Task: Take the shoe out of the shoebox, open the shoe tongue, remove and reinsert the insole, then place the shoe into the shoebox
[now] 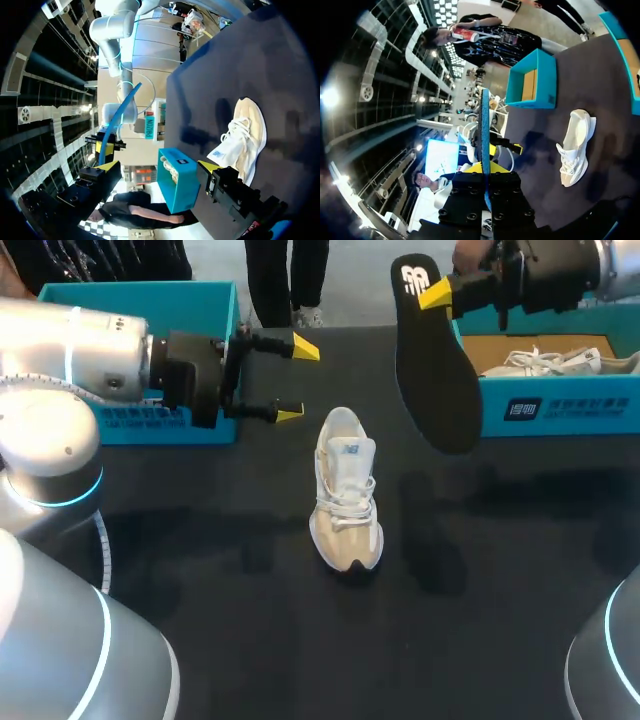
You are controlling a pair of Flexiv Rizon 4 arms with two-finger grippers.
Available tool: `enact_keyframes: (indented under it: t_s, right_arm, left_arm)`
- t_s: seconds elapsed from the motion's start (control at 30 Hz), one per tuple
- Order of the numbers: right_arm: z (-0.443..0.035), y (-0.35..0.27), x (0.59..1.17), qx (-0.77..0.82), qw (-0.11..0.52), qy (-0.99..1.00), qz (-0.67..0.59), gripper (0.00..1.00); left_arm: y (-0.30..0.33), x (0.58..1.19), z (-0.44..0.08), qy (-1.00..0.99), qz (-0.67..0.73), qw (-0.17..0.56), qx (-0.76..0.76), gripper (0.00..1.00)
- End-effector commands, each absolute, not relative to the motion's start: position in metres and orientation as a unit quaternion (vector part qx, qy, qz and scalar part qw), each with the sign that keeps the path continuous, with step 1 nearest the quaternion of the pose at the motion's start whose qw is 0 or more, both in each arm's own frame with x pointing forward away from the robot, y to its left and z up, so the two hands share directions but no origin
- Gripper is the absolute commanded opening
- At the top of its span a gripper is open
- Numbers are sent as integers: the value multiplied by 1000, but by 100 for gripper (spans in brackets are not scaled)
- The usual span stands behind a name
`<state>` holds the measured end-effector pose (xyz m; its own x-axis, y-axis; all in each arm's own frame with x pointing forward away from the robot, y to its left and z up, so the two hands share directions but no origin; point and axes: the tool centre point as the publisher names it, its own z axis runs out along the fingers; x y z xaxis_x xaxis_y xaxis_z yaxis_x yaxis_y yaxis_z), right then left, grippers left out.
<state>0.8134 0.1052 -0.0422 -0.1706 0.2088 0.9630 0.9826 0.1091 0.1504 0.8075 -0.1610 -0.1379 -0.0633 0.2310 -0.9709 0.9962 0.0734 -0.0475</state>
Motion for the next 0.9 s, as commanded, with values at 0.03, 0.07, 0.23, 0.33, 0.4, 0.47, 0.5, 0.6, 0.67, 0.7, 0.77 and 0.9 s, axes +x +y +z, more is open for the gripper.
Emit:
enact_keyframes:
  t_s: [0.03,0.07,0.23,0.33,0.4,0.47,0.5,0.6,0.67,0.7,0.77,0.9]
  right_arm:
    - [-42,106,818,-478,432,-622,-445,0]
    - [-42,106,818,-478,432,-622,-445,0]
    - [-42,106,818,-478,432,-622,-445,0]
    - [-42,106,818,-478,432,-622,-445,0]
    - [-42,106,818,-478,432,-622,-445,0]
    - [-42,106,818,-478,432,-622,-445,0]
    - [-43,106,818,-492,422,-616,-448,0]
    - [-45,111,822,-537,420,-579,-447,0]
    - [-48,113,825,-572,436,-545,-432,0]
    - [-49,114,825,-578,431,-534,-440,0]
    - [-49,116,826,-588,432,-518,-446,0]
    - [-54,125,831,-604,440,-502,-436,0]
  left_arm:
    - [-163,807,-136,579,-442,450,517,100]
    - [-164,808,-135,577,-442,452,516,100]
    - [-168,809,-136,577,-443,463,507,100]
    - [-171,810,-139,579,-439,471,500,100]
    - [-173,810,-140,579,-440,471,499,100]
    - [-174,810,-141,581,-438,471,498,100]
    - [-175,810,-141,581,-438,472,498,100]
    - [-178,810,-141,581,-435,475,498,100]
    - [-179,811,-141,580,-435,475,498,100]
    - [-179,811,-141,580,-435,476,498,100]
    - [-180,812,-139,577,-434,478,501,100]
    - [-181,813,-136,572,-435,481,503,100]
